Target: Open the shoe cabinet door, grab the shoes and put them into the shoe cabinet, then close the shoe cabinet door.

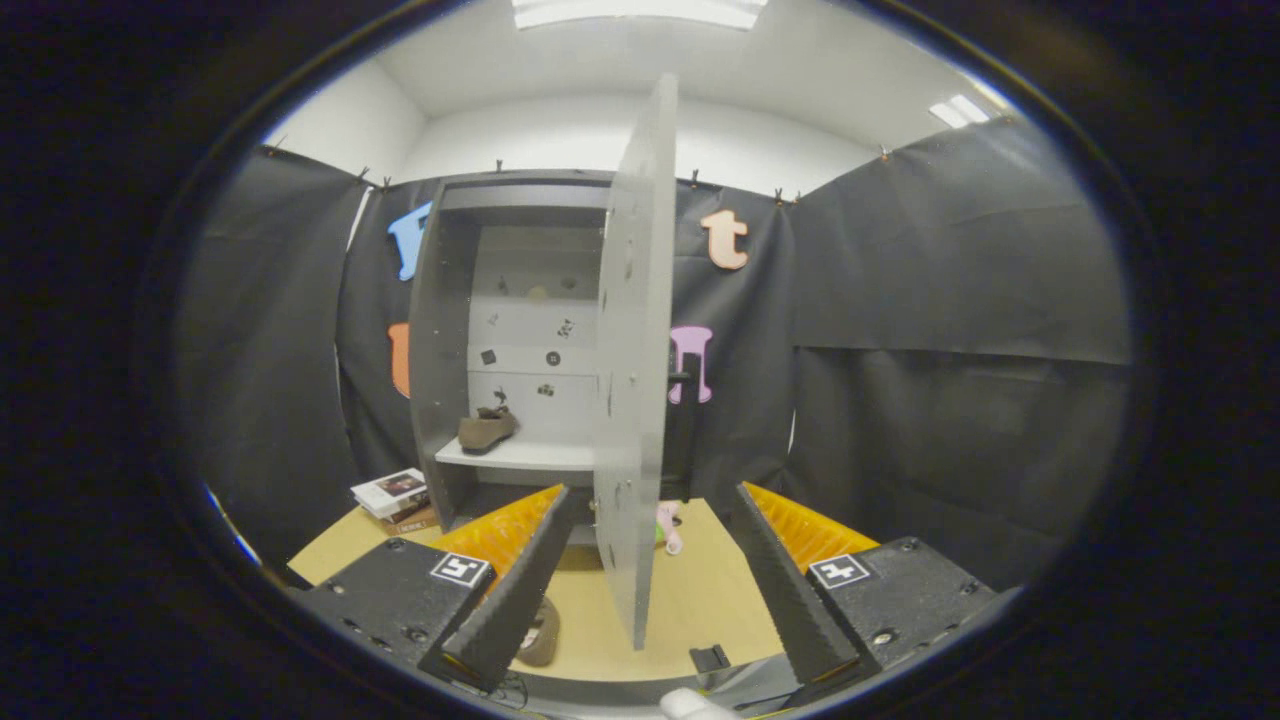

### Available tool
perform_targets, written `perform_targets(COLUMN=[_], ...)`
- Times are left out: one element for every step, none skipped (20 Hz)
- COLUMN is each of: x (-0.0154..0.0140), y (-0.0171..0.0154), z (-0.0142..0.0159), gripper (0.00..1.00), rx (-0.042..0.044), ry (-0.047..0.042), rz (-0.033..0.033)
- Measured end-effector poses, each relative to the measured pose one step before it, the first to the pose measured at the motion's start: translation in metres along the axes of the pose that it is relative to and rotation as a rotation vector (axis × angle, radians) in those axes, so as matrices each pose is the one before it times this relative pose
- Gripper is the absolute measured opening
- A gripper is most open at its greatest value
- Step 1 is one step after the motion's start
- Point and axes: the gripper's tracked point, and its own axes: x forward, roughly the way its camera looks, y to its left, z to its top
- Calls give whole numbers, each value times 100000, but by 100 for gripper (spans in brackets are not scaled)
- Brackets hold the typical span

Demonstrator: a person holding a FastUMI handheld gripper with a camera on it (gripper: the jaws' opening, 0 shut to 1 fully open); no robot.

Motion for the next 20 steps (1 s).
perform_targets(x=[97,173,573,783,1016,929,1068,1194,1211,1231,1275,1329,1472,1684,1690,1513,1631,1507,1600,1583], y=[1520,1395,1534,1289,1084,1182,1182,1145,975,871,776,657,683,385,332,469,320,188,355,86], z=[-1202,-1173,-1624,-1522,-1890,-1497,-1539,-1885,-1641,-1839,-1911,-1803,-1776,-1860,-1588,-1518,-1521,-1379,-1132,-935], gripper=[100,100,100,100,100,100,100,100,100,100,100,100,100,100,100,100,100,99,99,99], rx=[246,826,1370,1251,680,1136,401,-302,-309,-102,795,1970,1019,144,-31,319,178,47,367,396], ry=[1447,1815,2682,1907,2675,1657,1344,2130,2526,2881,4353,3133,4493,2614,2877,3521,3355,4146,3758,3493], rz=[2435,2317,2693,2072,1009,1772,1779,1657,1727,2110,1700,1948,1683,1140,1088,1259,972,709,1008,491])
